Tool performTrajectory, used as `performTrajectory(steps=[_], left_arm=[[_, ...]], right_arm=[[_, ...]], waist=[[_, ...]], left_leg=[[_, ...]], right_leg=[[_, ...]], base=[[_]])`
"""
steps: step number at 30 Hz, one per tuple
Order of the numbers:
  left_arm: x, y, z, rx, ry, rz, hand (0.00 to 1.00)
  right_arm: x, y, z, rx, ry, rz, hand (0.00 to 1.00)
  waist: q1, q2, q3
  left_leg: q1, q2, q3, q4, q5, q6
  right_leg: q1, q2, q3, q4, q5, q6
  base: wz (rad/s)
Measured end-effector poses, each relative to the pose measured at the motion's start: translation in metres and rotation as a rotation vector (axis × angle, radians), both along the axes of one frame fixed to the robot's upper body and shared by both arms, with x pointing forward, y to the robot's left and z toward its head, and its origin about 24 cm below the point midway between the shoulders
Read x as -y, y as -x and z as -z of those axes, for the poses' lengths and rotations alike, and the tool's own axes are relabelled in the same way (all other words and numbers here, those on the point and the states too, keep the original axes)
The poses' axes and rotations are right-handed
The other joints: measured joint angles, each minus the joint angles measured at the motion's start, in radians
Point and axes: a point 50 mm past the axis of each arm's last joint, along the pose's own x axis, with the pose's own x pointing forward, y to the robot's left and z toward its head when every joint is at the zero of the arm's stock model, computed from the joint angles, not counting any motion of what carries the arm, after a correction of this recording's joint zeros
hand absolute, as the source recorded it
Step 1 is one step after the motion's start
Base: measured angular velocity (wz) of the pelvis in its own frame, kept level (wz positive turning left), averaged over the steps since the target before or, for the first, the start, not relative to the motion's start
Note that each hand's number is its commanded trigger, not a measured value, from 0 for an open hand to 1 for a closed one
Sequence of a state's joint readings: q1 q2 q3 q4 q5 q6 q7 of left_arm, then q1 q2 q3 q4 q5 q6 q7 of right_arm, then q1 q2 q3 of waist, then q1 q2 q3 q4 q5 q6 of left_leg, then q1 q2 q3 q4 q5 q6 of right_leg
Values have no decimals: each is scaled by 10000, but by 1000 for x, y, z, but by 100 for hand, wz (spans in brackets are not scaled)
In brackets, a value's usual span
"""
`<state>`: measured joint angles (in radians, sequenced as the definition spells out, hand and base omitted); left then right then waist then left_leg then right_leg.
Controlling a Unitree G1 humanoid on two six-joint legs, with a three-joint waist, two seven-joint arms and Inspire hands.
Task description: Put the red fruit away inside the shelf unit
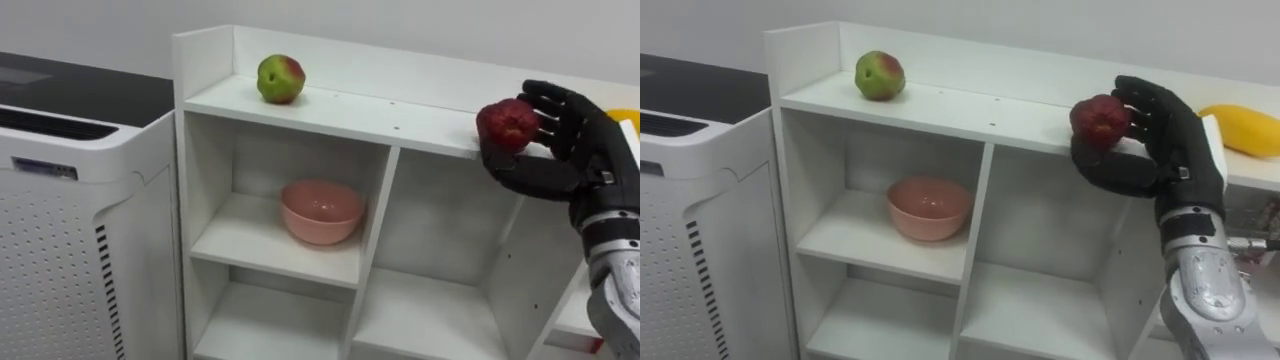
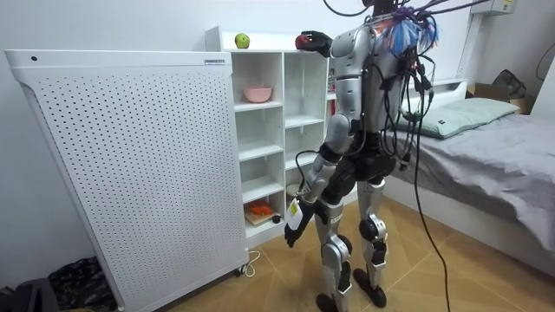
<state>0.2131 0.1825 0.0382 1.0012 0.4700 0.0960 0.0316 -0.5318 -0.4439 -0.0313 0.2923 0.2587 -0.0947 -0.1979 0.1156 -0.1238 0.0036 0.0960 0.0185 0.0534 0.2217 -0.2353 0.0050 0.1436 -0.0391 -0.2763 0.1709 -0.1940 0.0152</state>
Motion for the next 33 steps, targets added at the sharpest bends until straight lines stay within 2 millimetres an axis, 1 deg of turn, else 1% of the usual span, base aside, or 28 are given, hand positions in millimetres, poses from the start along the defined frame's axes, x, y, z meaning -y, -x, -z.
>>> performTrajectory(steps=[3,8,12,15,16,18,19,20,21,22,23,24,25,29,31,33], left_arm=[[-1,0,0,-52,-44,-24,0],[-3,0,-1,-46,-102,-3,0],[-4,-1,-1,-16,-111,-4,0],[-4,-2,-1,-14,-144,66,0],[-4,-1,-1,-28,-145,57,0],[-4,-1,-1,-44,-139,45,0],[-4,-1,-1,-40,-135,43,0],[-4,-1,-1,-40,-134,42,0],[-3,-1,-1,-34,-120,33,0],[-3,-1,-1,-23,-118,46,0],[-3,-1,-1,-21,-123,41,0],[-4,-1,-1,-18,-145,49,0],[-4,-2,-1,11,-184,52,0],[-6,-3,-2,48,-246,78,0],[-7,-3,-2,34,-253,70,0],[-7,-3,-2,32,-266,59,0]], right_arm=[[1,-1,0,-62,-4,-20,100],[3,-9,-6,-97,21,13,100],[5,-9,-6,-126,55,4,100],[3,-10,-11,37,48,-86,100],[-1,-9,-13,143,79,-223,100],[-9,-7,-17,241,238,-689,100],[-15,-3,-19,353,285,-1009,100],[-19,-1,-19,383,368,-1220,100],[-27,2,-20,476,467,-1679,100],[-33,5,-21,552,487,-2096,100],[-37,7,-21,598,494,-2272,100],[-42,10,-22,658,443,-2654,100],[-46,11,-22,704,358,-2963,100],[-54,14,-22,651,-484,-4013,100],[-65,17,-23,629,-759,-4854,100],[-73,20,-26,635,-925,-5623,100]], waist=[[-3,-13,-9],[-7,-19,-6],[5,-10,14],[23,33,44],[27,65,61],[0,144,68],[-18,213,39],[-14,230,20],[-13,325,26],[-14,429,11],[-7,484,-1],[-9,579,-39],[-19,633,-47],[-18,602,-70],[-12,541,-98],[14,500,-102]], left_leg=[[0,1,0,-1,0,0],[5,9,2,-7,-2,-2],[32,20,-6,-6,-4,-5],[32,21,17,-16,-5,-6],[33,21,16,-30,-5,-6],[17,23,29,-43,-6,-7],[-3,28,51,-51,-6,-7],[1,31,70,-54,-6,-7],[-4,31,123,-69,-6,-7],[9,31,176,-88,-5,-7],[18,31,217,-97,-5,-7],[35,29,255,-99,-5,-7],[37,26,255,-99,-4,-6],[52,43,273,-137,16,-24],[110,55,297,-171,30,-34],[182,65,357,-190,31,-35]], right_leg=[[1,1,1,0,0,0],[40,12,13,-1,0,0],[87,24,36,-13,0,0],[95,27,11,-26,1,0],[97,28,11,-34,1,0],[68,34,49,-32,1,0],[10,37,48,-26,4,-4],[-1,39,53,-24,7,-6],[0,41,138,-23,7,-7],[-16,42,224,-24,7,-7],[-31,42,267,-25,7,-7],[-66,41,273,-28,7,-7],[-71,38,279,-30,7,-7],[-85,49,296,-26,7,-9],[-86,59,406,-18,12,-19],[-51,71,497,-20,19,-31]], base=[[0],[0],[0],[0],[0],[-2],[-4],[-7],[-9],[-11],[-13],[-9],[-6],[-3],[-7],[-10]])
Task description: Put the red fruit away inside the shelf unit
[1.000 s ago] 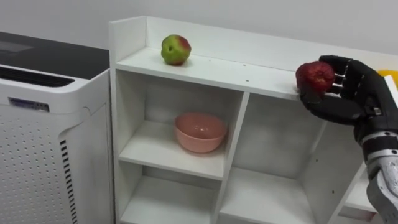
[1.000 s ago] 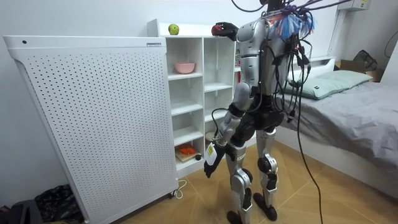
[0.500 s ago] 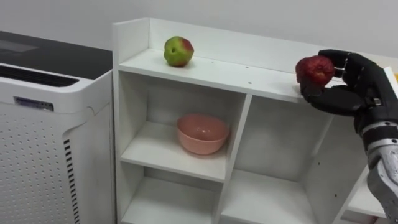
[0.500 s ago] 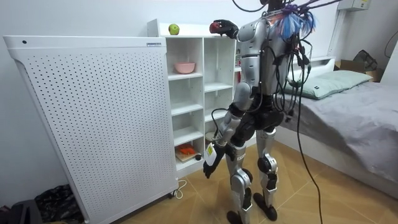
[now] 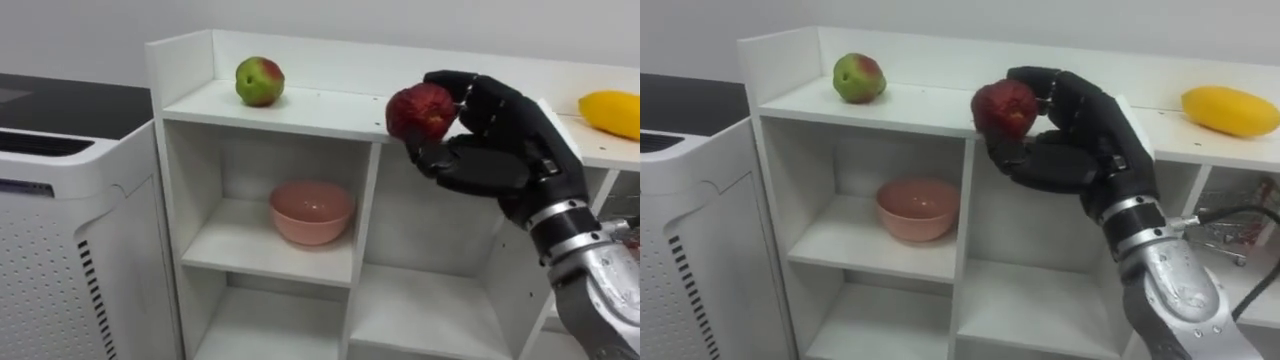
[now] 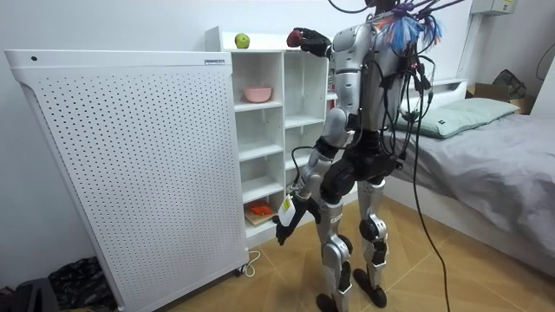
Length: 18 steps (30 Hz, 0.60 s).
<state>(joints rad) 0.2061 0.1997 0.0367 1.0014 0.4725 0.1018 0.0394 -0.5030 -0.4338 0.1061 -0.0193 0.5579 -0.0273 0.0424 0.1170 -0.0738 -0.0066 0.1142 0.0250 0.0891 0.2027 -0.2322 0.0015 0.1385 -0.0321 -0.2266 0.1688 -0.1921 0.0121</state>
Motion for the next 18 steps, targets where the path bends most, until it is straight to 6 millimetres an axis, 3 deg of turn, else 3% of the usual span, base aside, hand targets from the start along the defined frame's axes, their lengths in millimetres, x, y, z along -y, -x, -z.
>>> performTrajectory(steps=[2,8,12,16,18], left_arm=[[0,0,0,4,-22,-5,0],[-2,4,0,-31,-198,-114,0],[-2,4,0,-28,-212,-138,0],[1,5,1,-104,-247,50,0],[4,5,2,-141,-220,195,0]], right_arm=[[-5,3,-3,92,-87,-575,100],[-15,7,2,-63,-290,-1512,100],[-14,15,39,-1251,-910,-1405,100],[-6,24,77,-2657,-1208,-950,100],[0,28,101,-3571,-1361,-526,100]], waist=[[8,-69,-28],[-5,-210,13],[-10,-104,35],[-27,191,77],[-70,362,47]], left_leg=[[24,1,57,0,0,0],[-13,25,44,-5,-8,20],[-80,19,41,10,-21,33],[-196,-15,38,26,-12,48],[-385,-22,58,46,5,70]], right_leg=[[15,-4,31,-1,6,-10],[76,-6,-12,-6,55,-41],[28,-8,-6,-7,103,-45],[-95,-19,-17,0,151,-40],[-284,-32,-26,31,167,-55]], base=[[-5],[0],[0],[0],[0]])
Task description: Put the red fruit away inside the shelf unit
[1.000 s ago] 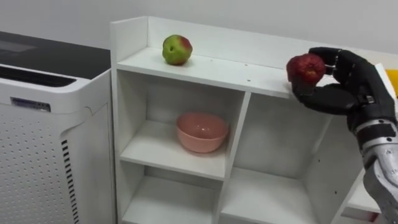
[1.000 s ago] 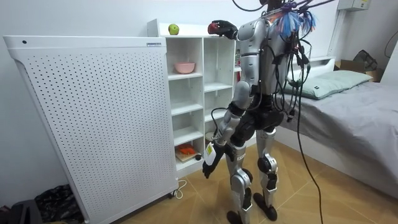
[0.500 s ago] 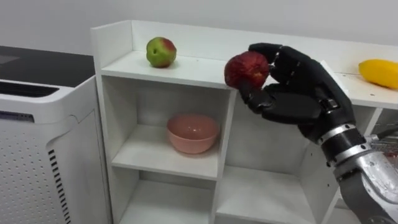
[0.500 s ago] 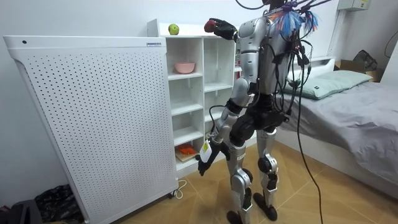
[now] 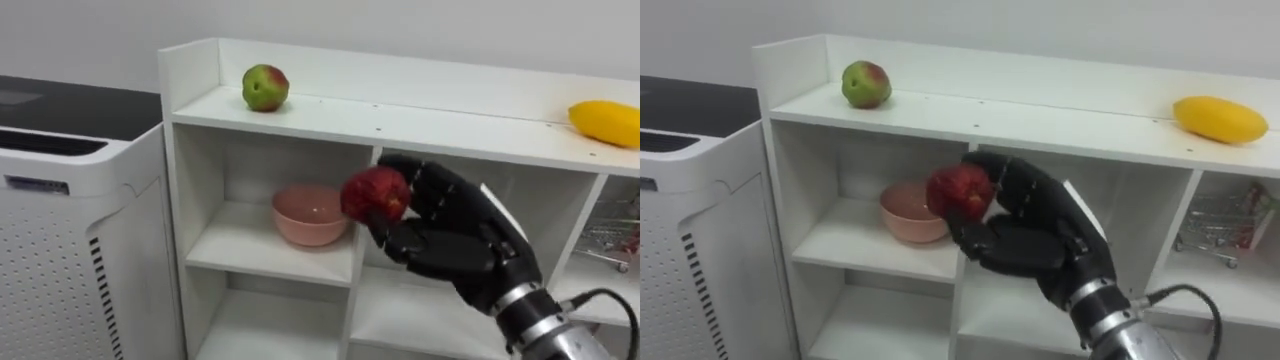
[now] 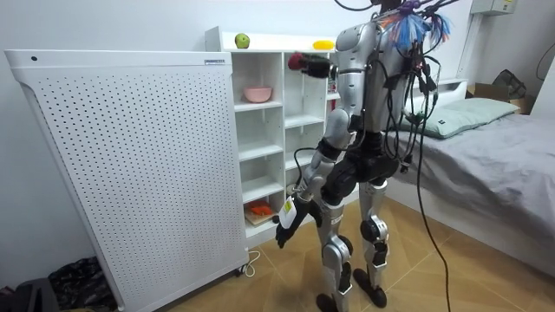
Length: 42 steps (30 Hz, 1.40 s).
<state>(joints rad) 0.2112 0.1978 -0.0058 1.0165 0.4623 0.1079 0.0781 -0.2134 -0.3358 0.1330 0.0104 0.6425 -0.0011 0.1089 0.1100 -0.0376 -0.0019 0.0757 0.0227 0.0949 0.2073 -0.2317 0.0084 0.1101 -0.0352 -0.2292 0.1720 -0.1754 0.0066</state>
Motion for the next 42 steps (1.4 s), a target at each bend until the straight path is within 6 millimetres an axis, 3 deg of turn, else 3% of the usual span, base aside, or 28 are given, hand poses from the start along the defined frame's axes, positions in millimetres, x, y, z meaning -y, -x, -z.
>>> performTrajectory(steps=[1,3,4,9,12,17,22,26,30,38,42], left_arm=[[1,0,0,-16,25,84,0],[3,-2,1,-2,43,200,0],[4,-3,1,26,54,261,0],[8,-13,1,342,48,210,0],[9,-20,2,361,154,19,0],[13,-22,4,495,497,-470,0],[14,-20,5,500,710,-1022,0],[18,-22,6,618,879,-1360,0],[24,-24,7,670,1081,-1406,0],[27,-31,6,992,1280,-1532,0],[34,-37,5,1289,1665,-1703,0]], right_arm=[[2,-1,8,-362,-43,180,100],[5,-2,20,-881,-139,527,100],[8,-3,30,-1311,-183,802,100],[18,-4,54,-2413,-627,1625,100],[26,-2,80,-3482,-791,2266,100],[31,-2,104,-4746,-1758,2891,100],[44,-13,112,-5359,-2688,3794,100],[51,-16,117,-5846,-3493,4319,100],[53,-20,117,-6047,-4680,4639,100],[61,-41,95,-5776,-6778,5347,100],[73,-55,73,-5162,-7938,5533,100]], waist=[[-61,91,-27],[-208,213,21],[-216,265,-1],[-258,260,12],[-250,236,31],[-160,332,128],[-131,513,261],[85,495,282],[328,412,430],[490,412,469],[633,569,526]], left_leg=[[-139,1,0,48,6,5],[-346,10,-4,168,40,11],[-500,16,-5,217,52,10],[-1243,1,-69,347,169,24],[-1472,-3,-150,464,194,44],[-2219,-24,-153,747,254,140],[-3460,-54,-150,1285,300,217],[-4494,-114,-116,1726,329,267],[-5509,-142,6,2227,382,314],[-7251,-302,27,2986,485,365],[-8108,-343,-66,3503,479,373]], right_leg=[[-123,1,-12,11,12,-12],[-268,4,-24,23,25,-29],[-414,4,-17,61,26,-31],[-1220,-65,-107,325,34,-44],[-1405,-130,-222,335,34,-44],[-2190,-243,-216,725,36,-47],[-3574,-423,-195,1643,3,-90],[-4792,-595,-126,2401,-62,-187],[-5905,-794,-53,3096,-171,-296],[-7769,-1244,-85,4197,-465,-416],[-8499,-1380,-195,4737,-634,-445]], base=[[0],[0],[0],[4],[12],[0],[-1],[-5],[0],[10],[20]])
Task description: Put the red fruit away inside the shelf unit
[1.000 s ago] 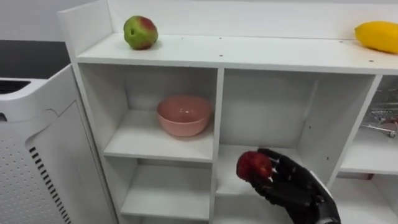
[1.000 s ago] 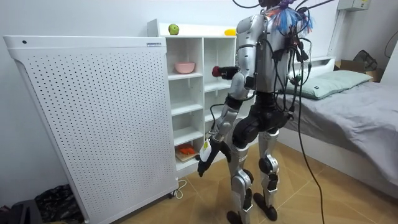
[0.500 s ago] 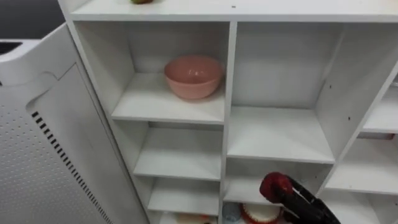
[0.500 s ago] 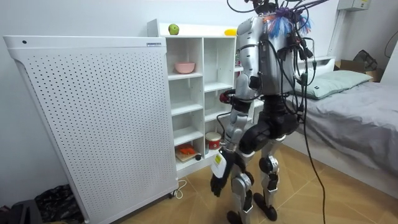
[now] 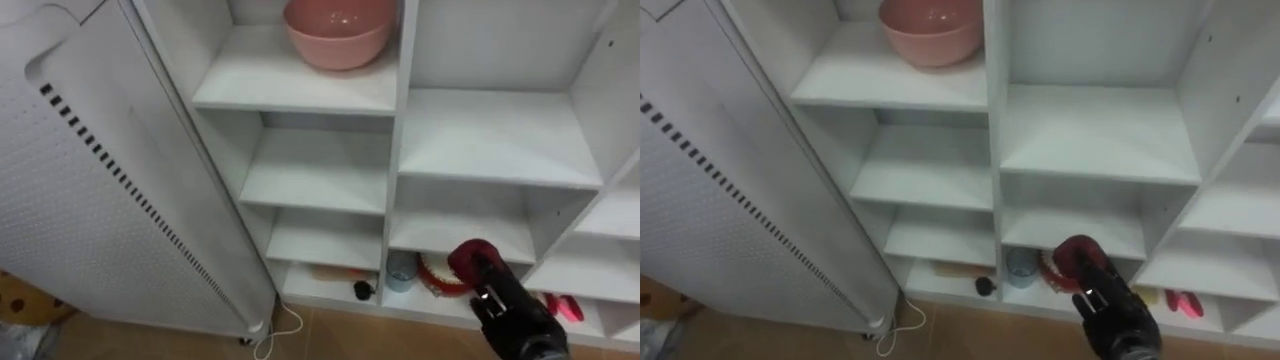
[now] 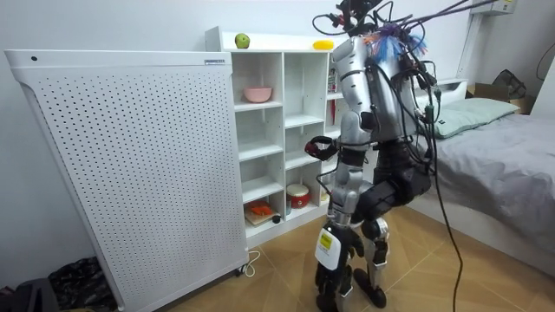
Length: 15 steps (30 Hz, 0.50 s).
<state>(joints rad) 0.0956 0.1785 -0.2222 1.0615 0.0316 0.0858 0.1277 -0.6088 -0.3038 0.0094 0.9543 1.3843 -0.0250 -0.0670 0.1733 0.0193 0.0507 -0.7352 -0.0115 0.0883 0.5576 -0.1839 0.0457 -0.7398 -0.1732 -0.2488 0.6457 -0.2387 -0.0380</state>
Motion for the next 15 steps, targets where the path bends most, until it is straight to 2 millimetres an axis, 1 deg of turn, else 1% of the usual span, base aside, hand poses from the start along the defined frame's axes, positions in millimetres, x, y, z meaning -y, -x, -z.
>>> performTrajectory(steps=[2,4,6,8,10,12,14,15], left_arm=[[2,-1,0,13,30,113,0],[2,-1,0,34,90,78,0],[3,-5,-1,209,138,33,0],[3,-7,-2,334,159,68,0],[2,-8,-3,363,106,271,0],[0,-10,-4,449,50,323,0],[-3,-11,-6,592,-37,369,0],[-5,-13,-8,694,-120,364,0]], right_arm=[[6,-4,-7,175,-132,234,100],[10,-12,-24,597,-100,300,100],[15,-17,-37,963,-163,428,100],[20,-20,-45,1243,-416,636,100],[22,-22,-51,1451,-648,746,100],[25,-22,-53,1534,-839,881,100],[23,-26,-61,1671,-940,914,100],[24,-29,-69,1770,-922,957,100]], waist=[[170,5,-1],[367,8,-2],[491,6,-1],[576,4,-4],[571,2,-3],[586,-4,-8],[570,-12,-12],[553,-5,-20]], left_leg=[[-286,-2,38,172,-2,3],[-676,-7,37,403,-3,4],[-1014,-24,10,662,-11,11],[-1256,-39,-3,928,-71,23],[-1533,-48,-18,1339,-199,31],[-1722,-39,-18,1586,-330,26],[-2021,-24,-19,1836,-375,25],[-2227,-27,-17,1989,-380,32]], right_leg=[[-284,-7,43,210,-46,-5],[-706,-42,138,479,-105,-29],[-1032,-145,108,782,-183,-69],[-1234,-232,64,1085,-307,-100],[-1456,-350,5,1521,-521,-126],[-1640,-399,5,1791,-644,-138],[-1924,-443,9,2028,-700,-172],[-2108,-519,-40,2170,-718,-209]], base=[[11],[2],[9],[16],[20],[12],[2],[0]])
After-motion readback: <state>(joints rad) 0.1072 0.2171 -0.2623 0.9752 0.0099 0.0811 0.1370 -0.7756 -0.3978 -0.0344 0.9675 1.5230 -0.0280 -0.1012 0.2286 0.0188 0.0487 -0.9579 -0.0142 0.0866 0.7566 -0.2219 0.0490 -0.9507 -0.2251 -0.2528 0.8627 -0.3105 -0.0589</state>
